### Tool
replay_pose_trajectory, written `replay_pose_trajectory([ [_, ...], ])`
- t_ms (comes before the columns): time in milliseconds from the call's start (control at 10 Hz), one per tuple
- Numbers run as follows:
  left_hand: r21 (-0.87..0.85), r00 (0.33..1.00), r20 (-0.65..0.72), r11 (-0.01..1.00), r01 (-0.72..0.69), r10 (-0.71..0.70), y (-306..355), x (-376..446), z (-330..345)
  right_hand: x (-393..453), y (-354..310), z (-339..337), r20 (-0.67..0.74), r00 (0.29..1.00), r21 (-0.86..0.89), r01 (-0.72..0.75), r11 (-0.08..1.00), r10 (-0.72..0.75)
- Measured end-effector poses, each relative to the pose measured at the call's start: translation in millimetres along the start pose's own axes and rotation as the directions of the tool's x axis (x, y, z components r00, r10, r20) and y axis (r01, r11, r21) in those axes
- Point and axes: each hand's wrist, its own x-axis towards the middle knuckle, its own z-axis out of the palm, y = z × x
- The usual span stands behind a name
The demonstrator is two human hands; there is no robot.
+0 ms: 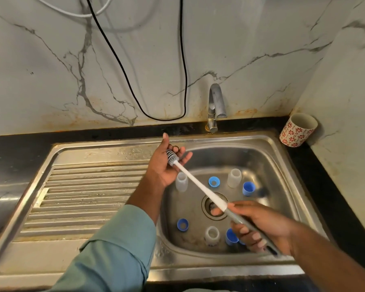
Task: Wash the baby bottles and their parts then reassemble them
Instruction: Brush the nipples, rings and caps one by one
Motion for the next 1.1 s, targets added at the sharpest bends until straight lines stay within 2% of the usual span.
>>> replay_pose_trajectory([
  [100,0.292,0.999,-0.024,0.956,0.029,-0.023,1,5,-11,1,-2,-9,-0.098,0.98,-0.459,0.108,0.882,-0.171],
  [200,0.332,0.968,-0.247,0.935,0.128,-0.045,1,6,-14,18,11,-12,-0.054,0.888,-0.998,-0.066,-0.01,-0.457],
  [300,0.22,0.975,-0.213,0.969,0.114,-0.066,-2,5,-8,19,10,2,-0.085,0.896,-0.965,0.034,0.258,-0.435],
  [400,0.129,1.0,-0.004,0.992,0.012,-0.012,-8,6,-8,2,6,5,0.065,0.998,-0.038,-0.011,0.999,0.013],
  [500,0.038,0.985,0.17,0.999,0.014,-0.021,-3,1,-11,-11,3,-6,-0.008,0.997,-0.217,0.068,0.974,-0.071],
  [600,0.228,0.993,0.017,0.967,0.113,-0.12,-2,4,-14,0,11,-16,-0.064,0.887,-0.993,-0.012,0.116,-0.457],
  [700,0.281,0.987,-0.061,0.946,0.16,-0.148,-8,-1,-9,-1,7,-16,-0.137,0.907,-0.901,0.053,0.431,-0.397],
  [800,0.134,0.987,0.086,0.983,0.124,-0.136,-6,-10,-4,-17,7,-17,0.15,0.986,0.032,-0.075,0.997,0.07],
  [900,0.081,0.99,0.102,0.993,0.088,-0.096,-4,-14,1,-11,16,-22,-0.025,0.996,-0.324,0.075,0.943,-0.088],
  [1000,0.089,0.989,-0.116,0.991,0.101,-0.091,-12,-9,5,-5,19,-19,-0.11,0.837,-0.988,-0.033,0.152,-0.536],
  [1100,0.086,0.959,-0.271,0.991,0.105,-0.078,-21,-5,6,7,32,-29,0.085,0.706,-0.971,-0.098,-0.217,-0.703],
])
